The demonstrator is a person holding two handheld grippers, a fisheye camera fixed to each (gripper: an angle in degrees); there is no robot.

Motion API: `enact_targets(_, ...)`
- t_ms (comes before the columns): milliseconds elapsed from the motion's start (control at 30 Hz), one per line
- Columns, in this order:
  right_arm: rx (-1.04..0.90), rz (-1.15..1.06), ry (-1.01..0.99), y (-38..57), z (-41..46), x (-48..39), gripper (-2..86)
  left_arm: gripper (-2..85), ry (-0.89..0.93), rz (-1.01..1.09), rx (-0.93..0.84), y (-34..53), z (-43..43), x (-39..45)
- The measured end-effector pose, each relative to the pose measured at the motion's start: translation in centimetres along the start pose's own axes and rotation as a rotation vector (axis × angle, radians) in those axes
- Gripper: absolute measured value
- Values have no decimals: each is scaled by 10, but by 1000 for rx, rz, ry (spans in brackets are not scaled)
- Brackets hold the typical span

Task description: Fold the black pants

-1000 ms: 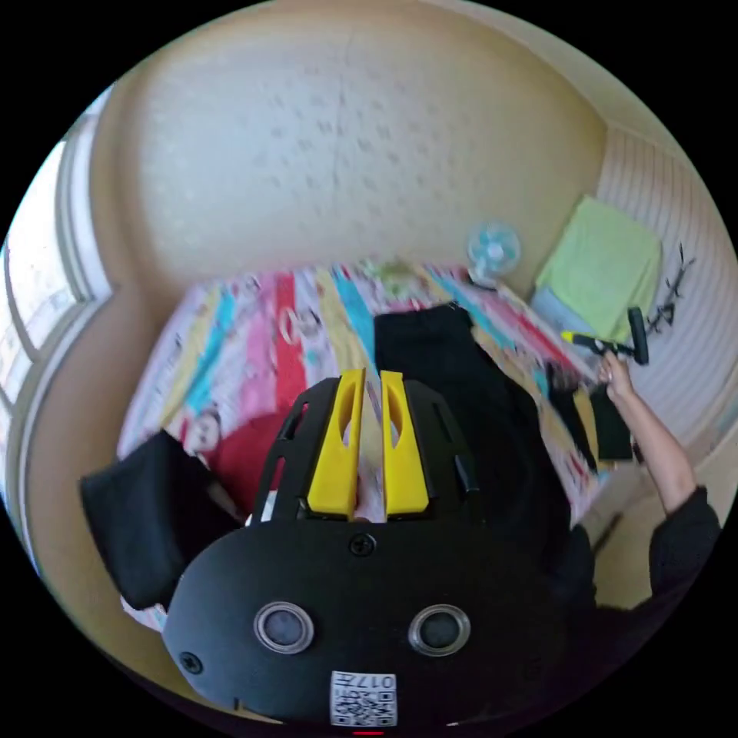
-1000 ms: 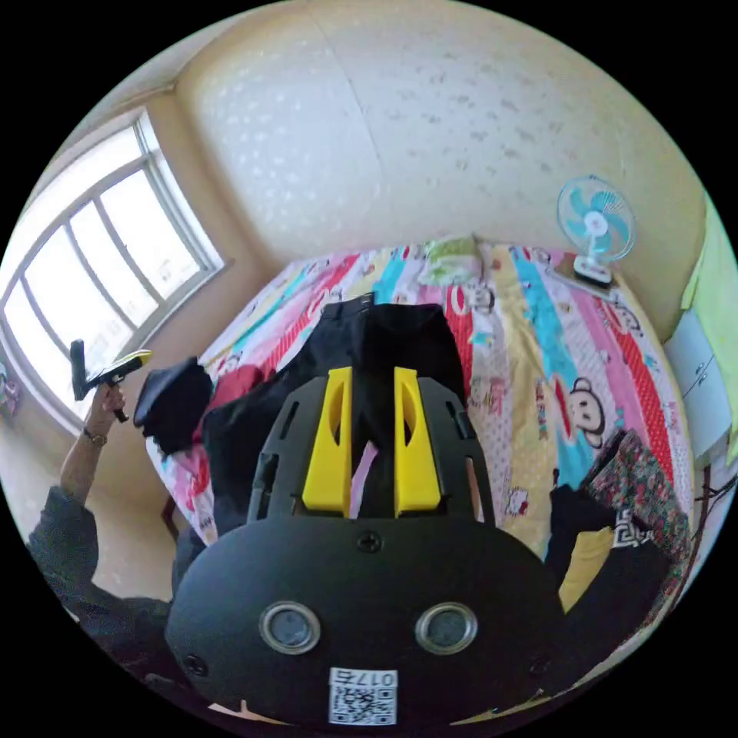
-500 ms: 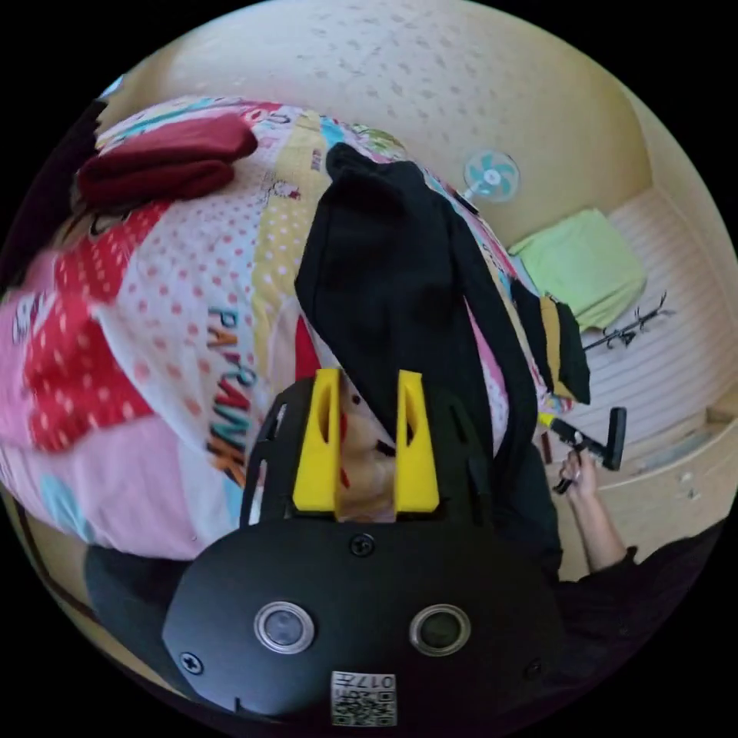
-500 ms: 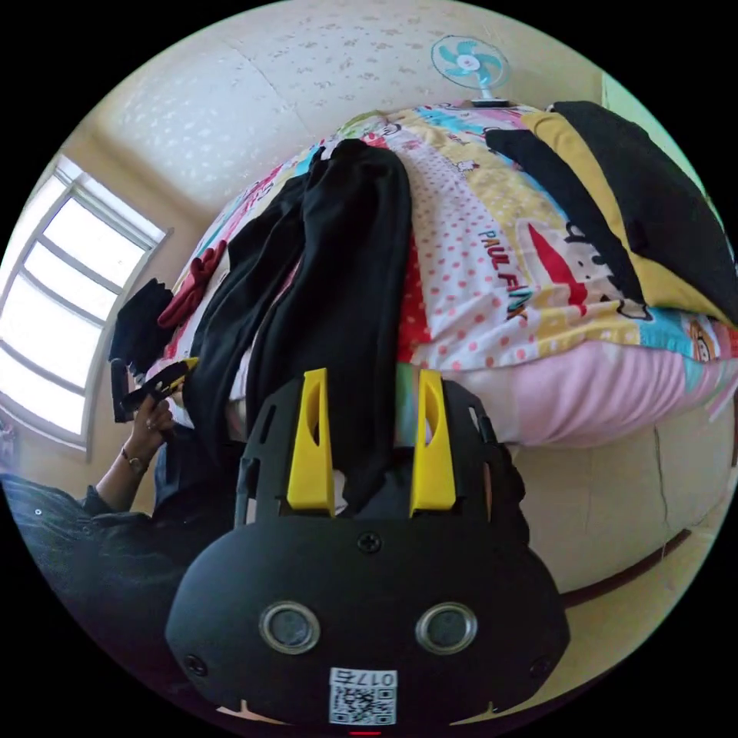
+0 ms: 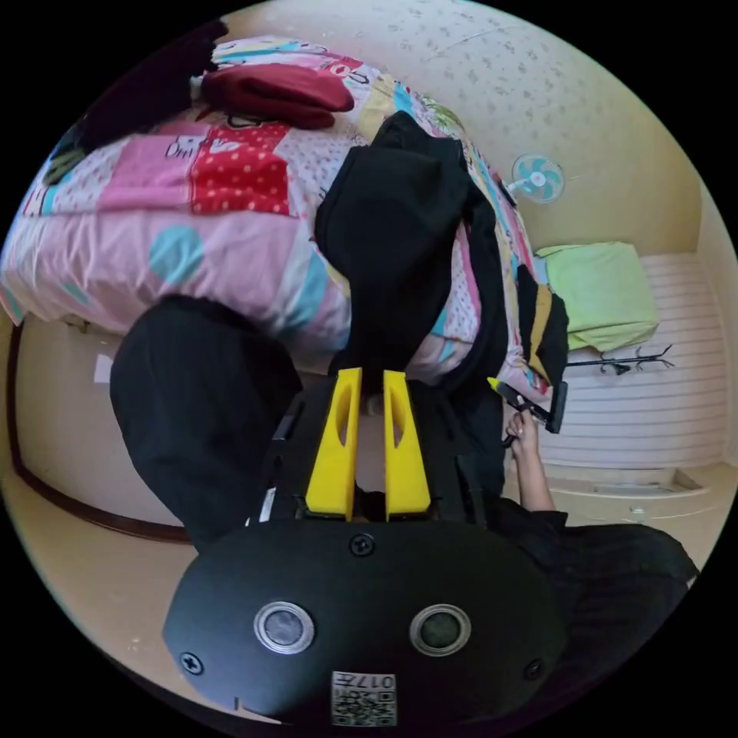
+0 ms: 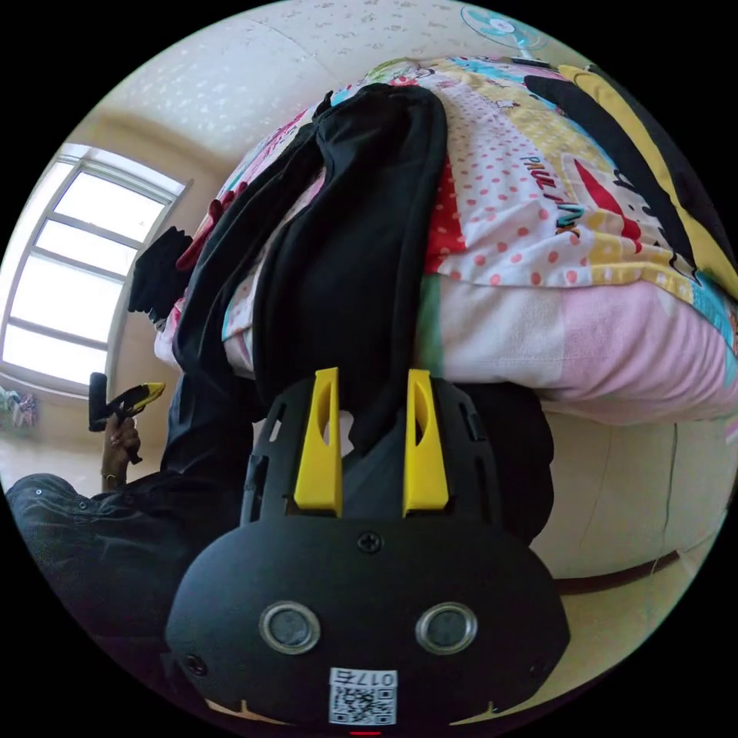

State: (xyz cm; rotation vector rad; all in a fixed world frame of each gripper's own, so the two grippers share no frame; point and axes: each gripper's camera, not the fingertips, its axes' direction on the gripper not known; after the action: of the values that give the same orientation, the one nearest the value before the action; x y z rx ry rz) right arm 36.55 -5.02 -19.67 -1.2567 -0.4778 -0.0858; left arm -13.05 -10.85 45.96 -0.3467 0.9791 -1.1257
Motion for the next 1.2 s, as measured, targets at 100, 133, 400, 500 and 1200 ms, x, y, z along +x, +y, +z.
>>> enact_targets(100,-111,-12,-4,0,12,10,57,66,-14,10,56,16,-7,7)
enact_targets(133,-112,-12,-24,2,12,14,42,72,-48,30,47,15,-6,16)
enact_targets(400,310,-11,-476,50,-81,40,20,100,-170,269,162,0,-15,110)
enact_targets(500,292,43,-402,58,-91,55,19,101,-345,133,311,-21,-18,72)
enact_targets(1200,242,158,-436,83,-82,81,21,145,-303,309,29,-104,114,73)
